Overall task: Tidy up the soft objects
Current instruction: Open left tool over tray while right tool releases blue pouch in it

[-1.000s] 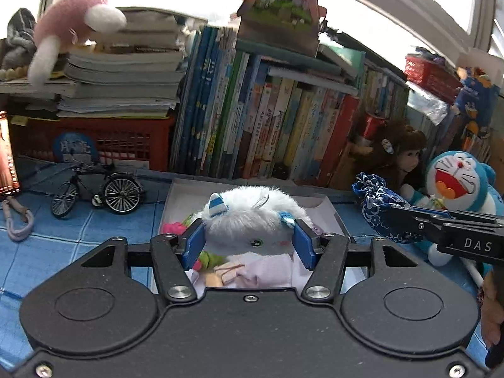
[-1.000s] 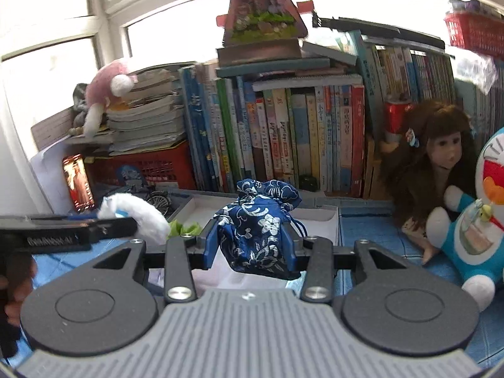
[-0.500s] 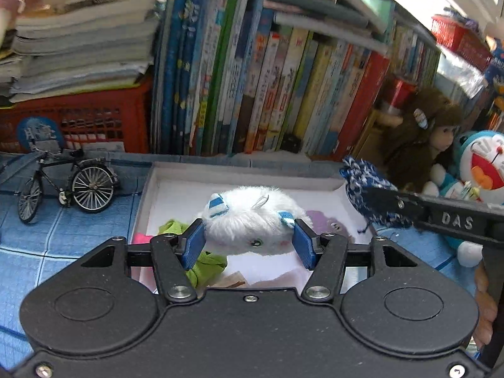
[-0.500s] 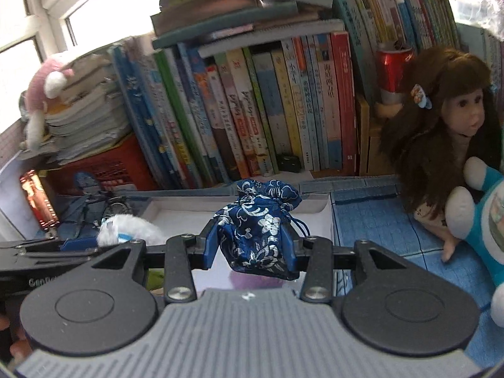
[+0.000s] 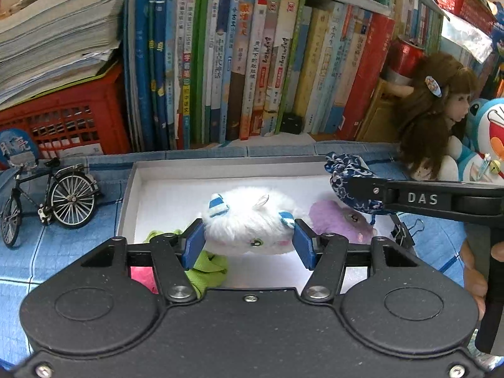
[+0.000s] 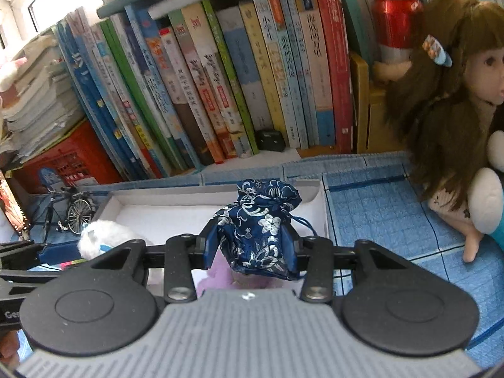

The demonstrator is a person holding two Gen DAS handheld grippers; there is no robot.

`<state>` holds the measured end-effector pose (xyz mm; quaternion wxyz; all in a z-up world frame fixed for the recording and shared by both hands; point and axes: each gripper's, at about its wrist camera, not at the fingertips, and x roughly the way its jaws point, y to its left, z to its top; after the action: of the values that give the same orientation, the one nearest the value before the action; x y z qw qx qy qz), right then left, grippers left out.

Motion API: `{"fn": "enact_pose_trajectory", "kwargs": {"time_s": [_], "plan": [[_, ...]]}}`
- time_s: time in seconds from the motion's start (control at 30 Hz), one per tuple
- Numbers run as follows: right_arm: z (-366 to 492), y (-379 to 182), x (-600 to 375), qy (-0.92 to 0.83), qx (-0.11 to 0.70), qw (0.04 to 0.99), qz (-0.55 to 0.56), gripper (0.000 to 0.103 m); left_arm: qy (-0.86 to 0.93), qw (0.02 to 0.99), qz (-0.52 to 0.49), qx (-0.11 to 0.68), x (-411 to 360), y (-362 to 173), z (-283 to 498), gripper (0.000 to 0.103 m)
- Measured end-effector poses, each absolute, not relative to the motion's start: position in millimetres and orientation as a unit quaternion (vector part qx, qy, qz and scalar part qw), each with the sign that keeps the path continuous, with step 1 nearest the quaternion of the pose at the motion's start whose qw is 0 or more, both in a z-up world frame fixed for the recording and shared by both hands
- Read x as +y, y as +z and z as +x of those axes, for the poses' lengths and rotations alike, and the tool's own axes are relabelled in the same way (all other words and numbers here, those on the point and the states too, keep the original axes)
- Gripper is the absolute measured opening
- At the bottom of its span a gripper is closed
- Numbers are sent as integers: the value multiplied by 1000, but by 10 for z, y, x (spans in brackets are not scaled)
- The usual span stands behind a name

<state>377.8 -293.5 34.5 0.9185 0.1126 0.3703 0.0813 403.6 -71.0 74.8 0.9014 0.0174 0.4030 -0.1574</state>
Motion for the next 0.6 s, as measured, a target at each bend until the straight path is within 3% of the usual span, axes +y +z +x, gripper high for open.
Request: {"fn": "enact_pose_trajectory", "kwargs": {"time_s": [0.2,0.27,0.33,0.6], "plan": [[3813,266,-2942,80,377,915,119,51,-170,896,22,410,-777,671,4057,58],[3791,271,-2958,83,376,915,123,64,-175,893,21,414,-791,659,4043,58],[3756,290,-2976,86,374,914,128,71,-181,891,19,415,-791,666,4013,59],[3468,468,-3034,103,357,919,133,77,-174,899,11,402,-693,857,3784,73]]}}
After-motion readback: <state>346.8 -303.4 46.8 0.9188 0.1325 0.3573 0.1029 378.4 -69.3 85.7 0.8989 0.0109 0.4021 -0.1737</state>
